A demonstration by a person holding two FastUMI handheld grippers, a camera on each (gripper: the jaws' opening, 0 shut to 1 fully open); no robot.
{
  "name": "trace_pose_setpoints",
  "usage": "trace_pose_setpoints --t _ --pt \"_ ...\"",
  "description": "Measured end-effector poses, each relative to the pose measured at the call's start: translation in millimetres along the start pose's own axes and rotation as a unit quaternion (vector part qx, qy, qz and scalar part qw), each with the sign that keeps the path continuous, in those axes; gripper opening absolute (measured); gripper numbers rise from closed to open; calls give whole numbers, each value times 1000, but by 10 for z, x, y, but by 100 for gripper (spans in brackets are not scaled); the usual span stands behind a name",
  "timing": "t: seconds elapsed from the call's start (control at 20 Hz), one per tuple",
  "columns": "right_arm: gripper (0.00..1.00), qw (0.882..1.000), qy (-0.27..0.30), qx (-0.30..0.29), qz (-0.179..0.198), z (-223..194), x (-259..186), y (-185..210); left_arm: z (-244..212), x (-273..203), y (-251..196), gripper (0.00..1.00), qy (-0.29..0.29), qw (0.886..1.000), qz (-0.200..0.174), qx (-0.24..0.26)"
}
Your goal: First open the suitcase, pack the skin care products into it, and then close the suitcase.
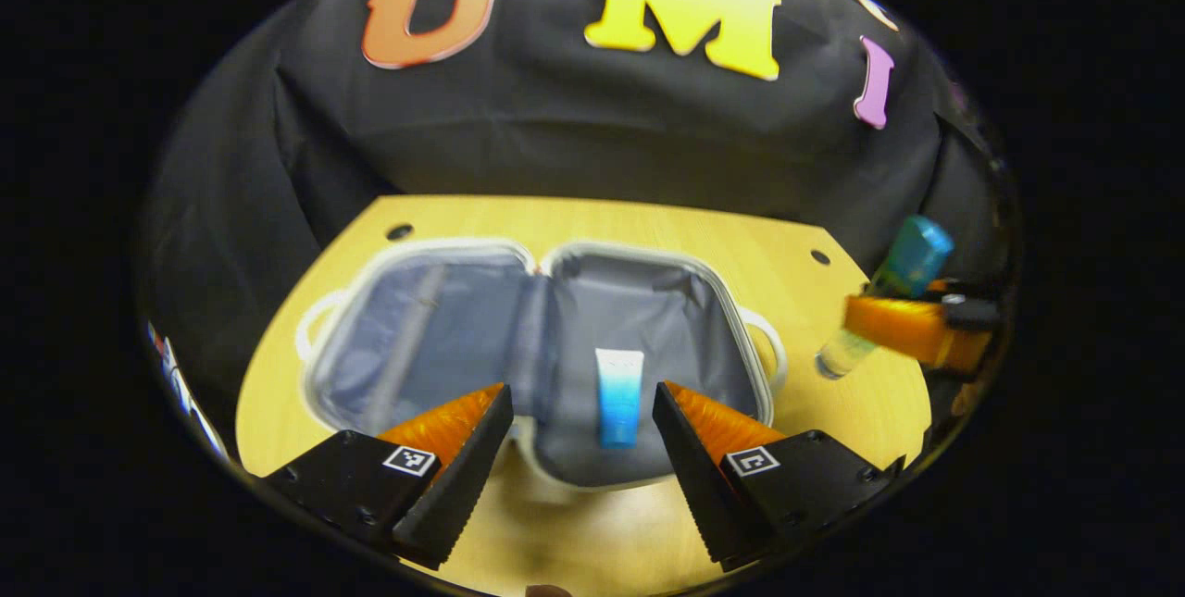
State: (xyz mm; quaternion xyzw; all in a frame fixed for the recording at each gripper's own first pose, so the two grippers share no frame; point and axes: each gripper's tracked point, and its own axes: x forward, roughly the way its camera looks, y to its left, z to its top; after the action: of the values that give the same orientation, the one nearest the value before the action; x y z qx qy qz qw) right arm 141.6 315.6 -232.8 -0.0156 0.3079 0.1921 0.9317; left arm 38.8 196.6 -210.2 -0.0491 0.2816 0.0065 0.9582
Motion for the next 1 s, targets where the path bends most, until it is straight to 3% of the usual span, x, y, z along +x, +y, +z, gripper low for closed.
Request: trace_pose_setpoints --t 0.2,0.3,0.5,0.6,0.7,0.75,0.85,1.0 --pt "36 998 63 12 27 -360 568 463 136 -524 468 98 -83 995 40 26" --pt "36 994 106 27 23 -563 761 537 168 -713 657 100 -102 993 57 33" --pt "36 983 167 72 8 -856 934 555 343 -1011 785 97 -151 988 35 -4" --pt "33 983 164 82 -2 -770 1020 547 365 -1088 971 99 -157 986 52 -11" --pt "36 982 166 94 -12 -709 1166 532 394 -1153 1141 99 -158 985 73 -8" --pt "33 978 172 114 -24 -692 1238 508 389 -1170 1195 99 -161 984 75 -11" --pt "36 968 198 150 -44 -747 1404 464 244 -1132 1231 98 -150 986 64 -25" --pt "36 956 230 165 -73 -910 1578 387 -88 -1085 1427 99 -110 989 76 -56"
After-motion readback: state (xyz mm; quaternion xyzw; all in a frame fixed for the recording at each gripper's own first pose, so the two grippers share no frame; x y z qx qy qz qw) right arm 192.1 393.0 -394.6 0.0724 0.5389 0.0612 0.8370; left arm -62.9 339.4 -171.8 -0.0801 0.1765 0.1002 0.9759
